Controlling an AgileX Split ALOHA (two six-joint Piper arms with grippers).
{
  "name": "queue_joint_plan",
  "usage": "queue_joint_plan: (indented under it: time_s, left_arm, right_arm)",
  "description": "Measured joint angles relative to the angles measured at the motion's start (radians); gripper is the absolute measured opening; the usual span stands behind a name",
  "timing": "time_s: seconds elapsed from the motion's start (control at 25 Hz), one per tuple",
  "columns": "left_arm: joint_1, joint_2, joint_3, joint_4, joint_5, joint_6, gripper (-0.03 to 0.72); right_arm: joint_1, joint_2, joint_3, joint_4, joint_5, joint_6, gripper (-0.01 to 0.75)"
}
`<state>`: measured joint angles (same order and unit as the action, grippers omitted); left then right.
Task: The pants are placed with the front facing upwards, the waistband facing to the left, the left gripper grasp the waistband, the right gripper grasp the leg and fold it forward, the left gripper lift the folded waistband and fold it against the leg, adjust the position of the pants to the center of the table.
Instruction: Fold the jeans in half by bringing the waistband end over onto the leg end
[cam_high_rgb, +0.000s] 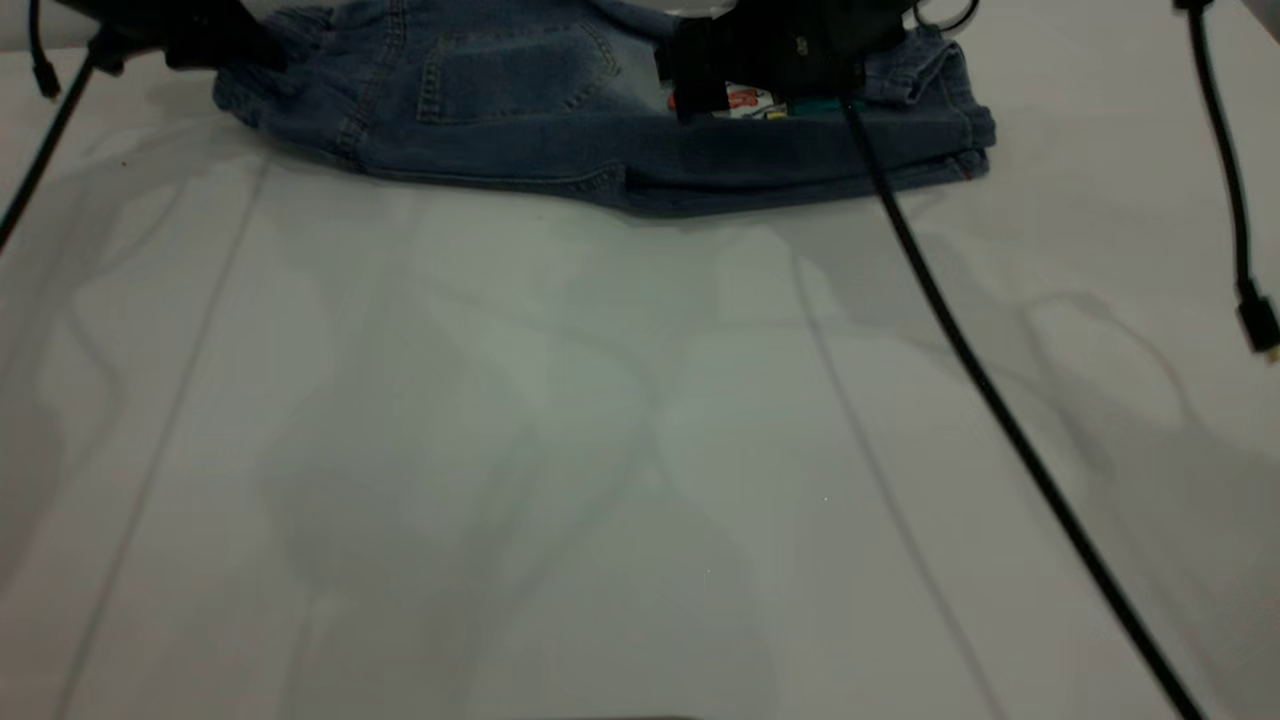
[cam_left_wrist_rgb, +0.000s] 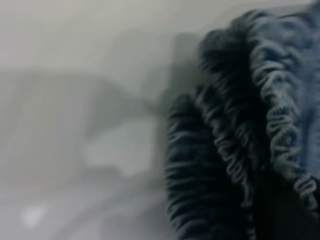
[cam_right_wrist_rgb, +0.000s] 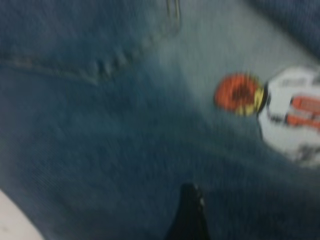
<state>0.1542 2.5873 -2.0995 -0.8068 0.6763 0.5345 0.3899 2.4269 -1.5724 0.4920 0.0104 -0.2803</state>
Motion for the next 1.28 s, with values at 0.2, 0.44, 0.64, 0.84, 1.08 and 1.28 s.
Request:
queue_joint_plan:
  time_s: [0.2, 0.44, 0.64, 0.84, 1.08, 1.28]
  left_arm:
    - [0.000, -0.071, -0.002, 0.001, 0.075, 0.017, 0.027]
    - [0.000, -0.135, -0.010, 0.006, 0.124, 0.037, 0.027]
    - [-0.017, -0.157, -0.074, 0.019, 0.184, 0.044, 0.027]
    - [-0.070, -0.157, -0.142, 0.026, 0.246, 0.045, 0.027]
    - [-0.147, -0.157, -0.177, 0.025, 0.293, 0.043, 0.027]
    - [-0.193, -0.174, -0.177, 0.025, 0.311, 0.041, 0.027]
  right_arm:
    - [0.000, 0.041, -0.004, 0.013, -0.026, 0.000, 0.507]
    - [0.006, 0.047, -0.017, 0.048, 0.013, -0.003, 0.507]
    - [0.071, 0.040, -0.021, 0.067, 0.071, -0.007, 0.507]
    - [0.157, 0.032, -0.086, 0.072, 0.252, -0.007, 0.507]
    - [0.159, -0.018, -0.246, 0.067, 0.580, -0.005, 0.507]
    - [0.075, -0.118, -0.328, 0.013, 0.711, -0.005, 0.507]
